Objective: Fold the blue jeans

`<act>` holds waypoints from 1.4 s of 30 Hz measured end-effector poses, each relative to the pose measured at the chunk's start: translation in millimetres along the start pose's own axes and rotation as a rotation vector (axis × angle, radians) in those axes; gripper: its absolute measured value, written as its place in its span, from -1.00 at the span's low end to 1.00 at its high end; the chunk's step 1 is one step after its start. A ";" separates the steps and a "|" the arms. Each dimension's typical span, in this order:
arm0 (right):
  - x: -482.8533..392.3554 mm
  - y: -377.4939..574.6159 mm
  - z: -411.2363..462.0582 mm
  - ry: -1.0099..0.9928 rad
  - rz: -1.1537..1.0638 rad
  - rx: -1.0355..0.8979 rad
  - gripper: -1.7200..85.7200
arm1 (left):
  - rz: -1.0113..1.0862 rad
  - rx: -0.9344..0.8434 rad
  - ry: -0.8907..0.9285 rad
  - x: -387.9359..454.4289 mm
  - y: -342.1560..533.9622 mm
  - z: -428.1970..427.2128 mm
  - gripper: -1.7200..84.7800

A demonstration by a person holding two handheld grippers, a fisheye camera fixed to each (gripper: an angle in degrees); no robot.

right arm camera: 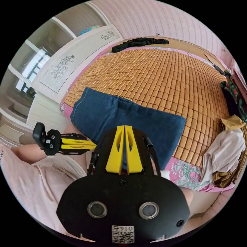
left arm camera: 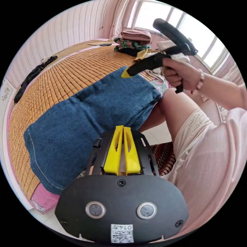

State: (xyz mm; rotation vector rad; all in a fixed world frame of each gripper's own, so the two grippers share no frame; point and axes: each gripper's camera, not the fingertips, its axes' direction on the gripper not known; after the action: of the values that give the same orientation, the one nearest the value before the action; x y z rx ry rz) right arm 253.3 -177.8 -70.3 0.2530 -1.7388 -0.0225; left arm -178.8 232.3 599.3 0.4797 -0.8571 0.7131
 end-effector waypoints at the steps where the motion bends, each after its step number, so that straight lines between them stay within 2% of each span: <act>1: 25.1 29.3 -11.6 0.016 0.072 -0.004 -0.95 | -0.010 0.006 0.015 -1.9 -7.4 -2.7 -0.98; 6: 101.1 115.9 -30.1 0.014 0.275 -0.058 -0.84 | 0.013 0.118 0.198 -16.0 -58.9 -19.2 -0.97; 10: 135.9 136.6 -36.8 -0.031 0.333 -0.044 -0.76 | 0.118 0.229 0.051 -11.0 -123.5 -25.2 -0.84; 15: 171.2 138.7 -31.1 -0.069 0.410 -0.046 -0.65 | 0.142 0.070 0.053 -4.9 -209.0 18.8 -0.74; 20: 194.8 140.1 -8.6 -0.170 0.388 -0.165 -0.73 | 0.213 -0.033 -0.021 12.6 -254.4 60.9 -0.72; 24: 215.4 149.0 -0.1 -0.205 0.405 -0.218 -0.78 | 0.134 -0.127 -0.067 3.3 -265.9 83.5 -0.66; 27: 227.4 154.2 -1.1 -0.258 0.389 -0.217 -0.85 | 0.125 -0.203 0.084 -6.2 -270.4 95.7 -0.79; 30: 229.6 158.6 -10.5 -0.260 0.348 -0.175 -0.89 | 0.092 -0.251 0.101 -10.3 -274.1 94.4 -0.84; 36: 244.0 179.1 -50.9 -0.306 0.352 -0.067 -0.92 | 0.136 -0.134 0.124 4.2 -272.6 58.0 -0.86; 39: 255.1 196.5 -94.1 -0.297 0.382 0.047 -0.92 | 0.132 -0.003 0.208 12.0 -277.3 24.0 -0.86; 42: 260.9 211.4 -138.7 -0.387 0.379 0.224 -0.93 | 0.118 0.164 0.275 7.9 -267.7 -21.8 -0.86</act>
State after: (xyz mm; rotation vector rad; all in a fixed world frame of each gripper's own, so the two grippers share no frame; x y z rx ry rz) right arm 313.5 -1.5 241.6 0.0792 -2.1529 0.4262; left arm 31.8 68.8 566.3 0.4673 -0.5745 0.9389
